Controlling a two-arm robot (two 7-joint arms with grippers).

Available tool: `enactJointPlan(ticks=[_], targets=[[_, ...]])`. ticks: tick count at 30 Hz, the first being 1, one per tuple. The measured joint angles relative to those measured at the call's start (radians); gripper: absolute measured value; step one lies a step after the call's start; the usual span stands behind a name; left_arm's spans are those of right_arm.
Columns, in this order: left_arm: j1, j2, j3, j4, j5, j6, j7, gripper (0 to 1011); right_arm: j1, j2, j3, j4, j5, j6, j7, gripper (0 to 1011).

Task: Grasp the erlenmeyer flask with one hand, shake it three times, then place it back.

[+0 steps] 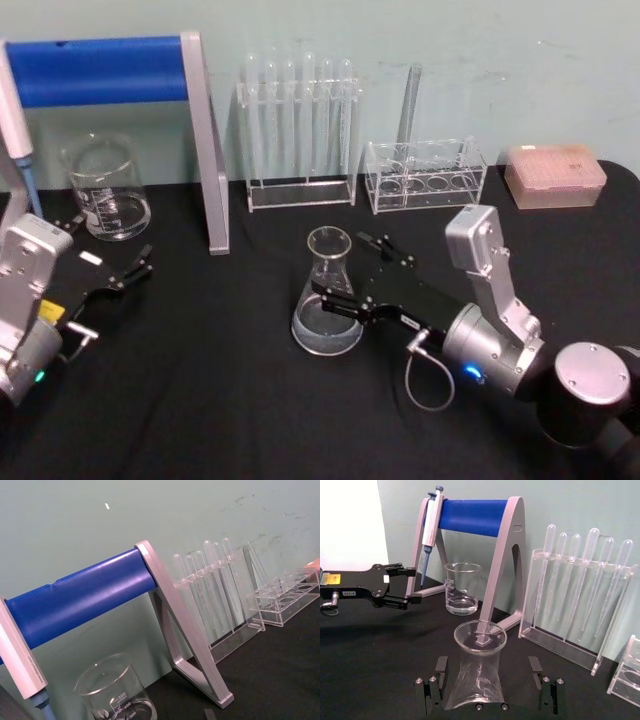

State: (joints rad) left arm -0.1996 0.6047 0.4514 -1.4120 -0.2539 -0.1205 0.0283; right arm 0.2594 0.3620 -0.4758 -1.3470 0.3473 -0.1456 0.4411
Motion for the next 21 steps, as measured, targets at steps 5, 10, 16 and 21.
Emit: enactJointPlan(ticks=[5, 10, 16, 21], targets=[[0.0, 0.0, 0.0, 0.0, 0.0, 0.0, 0.0, 1001, 0.021, -0.026, 0.0, 0.029, -0.015, 0.0, 0.006, 1003], [0.0, 0.0, 0.0, 0.0, 0.0, 0.0, 0.0, 1001, 0.036, -0.048, 0.003, 0.049, -0.028, 0.0, 0.013, 1003], [0.0, 0.0, 0.0, 0.0, 0.0, 0.0, 0.0, 1001, 0.042, -0.064, 0.01, 0.06, -0.041, 0.0, 0.017, 1002], [0.0, 0.0, 0.0, 0.0, 0.0, 0.0, 0.0, 1001, 0.043, -0.074, 0.015, 0.06, -0.055, 0.001, 0.019, 1003]])
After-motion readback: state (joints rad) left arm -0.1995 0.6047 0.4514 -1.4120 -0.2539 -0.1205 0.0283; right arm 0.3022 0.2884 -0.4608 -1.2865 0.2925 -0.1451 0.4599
